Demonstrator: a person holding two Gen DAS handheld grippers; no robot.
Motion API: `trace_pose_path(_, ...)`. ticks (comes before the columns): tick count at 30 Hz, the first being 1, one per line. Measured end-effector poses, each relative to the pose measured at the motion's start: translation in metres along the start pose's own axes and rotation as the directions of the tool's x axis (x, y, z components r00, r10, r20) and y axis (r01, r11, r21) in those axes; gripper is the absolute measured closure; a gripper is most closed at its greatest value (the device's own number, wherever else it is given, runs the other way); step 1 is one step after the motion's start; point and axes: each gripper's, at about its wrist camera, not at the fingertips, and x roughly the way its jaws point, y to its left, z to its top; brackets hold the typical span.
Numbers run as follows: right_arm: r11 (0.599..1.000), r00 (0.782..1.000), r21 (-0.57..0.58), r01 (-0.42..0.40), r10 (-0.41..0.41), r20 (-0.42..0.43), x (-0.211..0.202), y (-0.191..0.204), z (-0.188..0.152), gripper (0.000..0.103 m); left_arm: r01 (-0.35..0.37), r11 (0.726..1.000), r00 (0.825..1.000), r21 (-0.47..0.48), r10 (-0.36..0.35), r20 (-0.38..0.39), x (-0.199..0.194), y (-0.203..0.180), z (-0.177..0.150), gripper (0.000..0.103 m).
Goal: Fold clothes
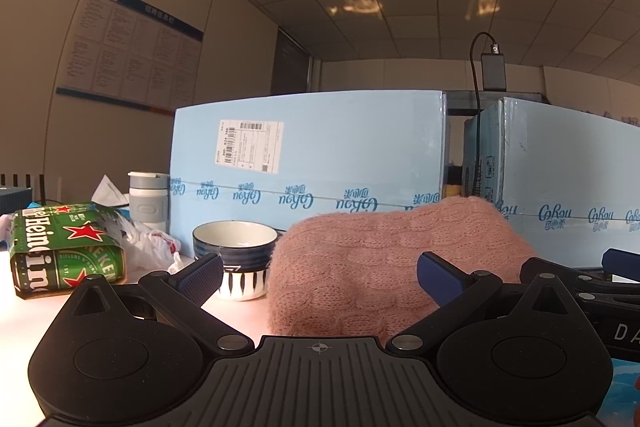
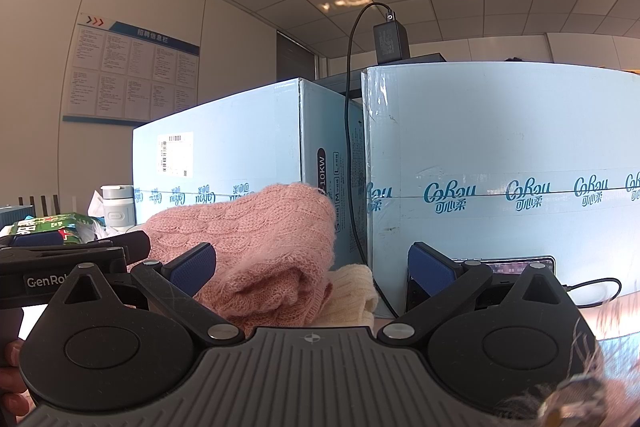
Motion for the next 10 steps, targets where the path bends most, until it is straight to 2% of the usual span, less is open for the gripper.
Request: trace_pose_path(10, 1.000, 1.000, 0.000, 0.000, 0.000, 0.000, -0.0001, -0.0001, -0.0001, 0.000, 0.002, 1.000, 1.000, 0.001, -0.002, 0.000, 0.0000, -0.0007, 0.0002, 0.000)
